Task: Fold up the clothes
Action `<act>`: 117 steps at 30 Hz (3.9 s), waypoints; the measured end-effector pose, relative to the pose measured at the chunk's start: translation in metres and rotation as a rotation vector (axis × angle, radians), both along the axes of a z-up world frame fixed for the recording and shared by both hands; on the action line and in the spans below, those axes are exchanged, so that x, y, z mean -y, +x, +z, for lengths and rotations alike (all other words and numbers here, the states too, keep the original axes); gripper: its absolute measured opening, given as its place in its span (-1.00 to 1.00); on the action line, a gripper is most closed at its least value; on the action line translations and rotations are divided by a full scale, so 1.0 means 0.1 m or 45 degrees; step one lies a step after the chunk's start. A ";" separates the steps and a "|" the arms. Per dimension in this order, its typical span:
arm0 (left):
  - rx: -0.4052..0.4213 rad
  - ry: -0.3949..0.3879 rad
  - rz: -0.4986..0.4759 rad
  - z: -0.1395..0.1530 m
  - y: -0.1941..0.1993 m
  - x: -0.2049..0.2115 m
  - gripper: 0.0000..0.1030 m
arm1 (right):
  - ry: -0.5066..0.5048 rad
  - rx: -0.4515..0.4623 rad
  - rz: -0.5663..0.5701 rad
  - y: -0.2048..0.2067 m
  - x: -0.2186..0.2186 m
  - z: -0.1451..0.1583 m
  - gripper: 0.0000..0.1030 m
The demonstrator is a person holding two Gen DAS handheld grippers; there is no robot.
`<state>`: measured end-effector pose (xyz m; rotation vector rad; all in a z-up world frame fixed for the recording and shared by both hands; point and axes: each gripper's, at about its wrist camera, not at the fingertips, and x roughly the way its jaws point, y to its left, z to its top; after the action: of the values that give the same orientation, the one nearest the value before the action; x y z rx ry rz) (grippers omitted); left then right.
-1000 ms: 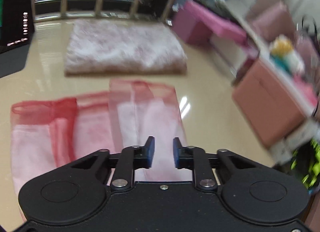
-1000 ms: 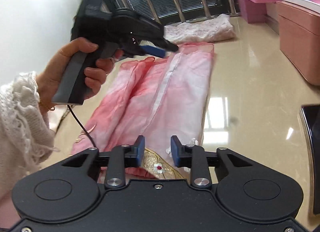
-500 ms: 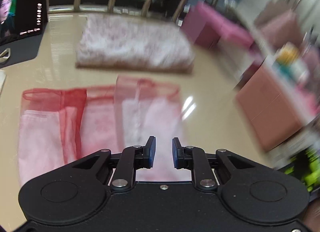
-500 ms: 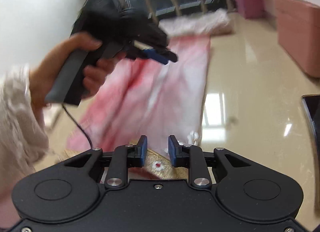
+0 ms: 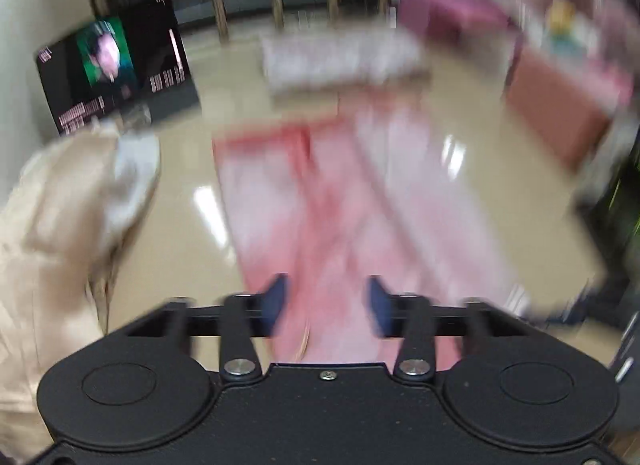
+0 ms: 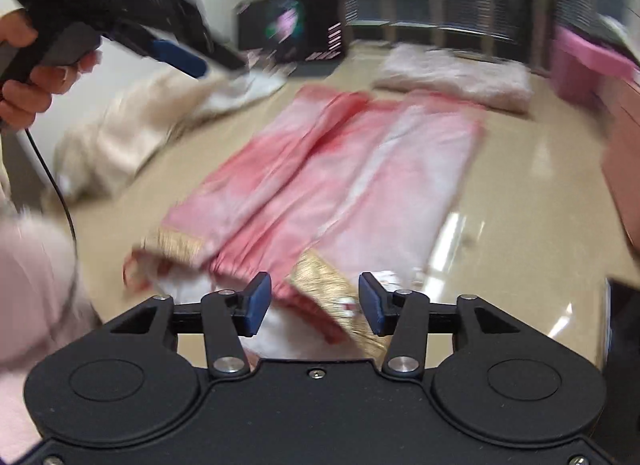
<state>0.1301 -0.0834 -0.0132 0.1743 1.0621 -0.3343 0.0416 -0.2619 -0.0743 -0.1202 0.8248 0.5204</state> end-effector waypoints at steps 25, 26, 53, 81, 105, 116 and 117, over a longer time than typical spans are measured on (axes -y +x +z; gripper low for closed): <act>-0.041 0.124 -0.071 -0.61 -0.13 -0.01 -0.62 | 0.207 -0.005 -0.096 0.04 0.30 0.39 -0.20; -0.038 0.124 -0.072 -0.61 -0.13 -0.01 -0.62 | 0.220 0.003 -0.125 0.10 0.27 0.37 -0.22; 0.073 -0.287 0.018 0.08 0.14 -0.80 0.98 | 0.492 -0.092 -0.269 0.46 0.76 0.47 0.46; 0.211 -0.065 -0.028 -0.86 1.97 -0.65 0.82 | 0.595 -0.437 -0.052 3.10 1.09 -0.44 0.72; 0.327 -0.231 -0.057 -0.72 1.98 -0.52 -0.95 | 0.674 -0.432 -0.112 3.17 1.00 -0.51 -0.99; 0.668 -0.390 -0.184 0.10 1.21 -0.54 -0.97 | 0.655 -0.116 0.104 2.59 0.83 0.31 -1.00; 0.700 -0.396 -0.210 0.17 1.09 -0.54 -0.97 | 0.665 -0.089 0.127 2.50 0.83 0.38 -1.00</act>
<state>0.2389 -0.0298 0.0037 0.0665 0.4443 -0.5581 0.2911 -0.3449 -0.0366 0.3402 0.7299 0.8216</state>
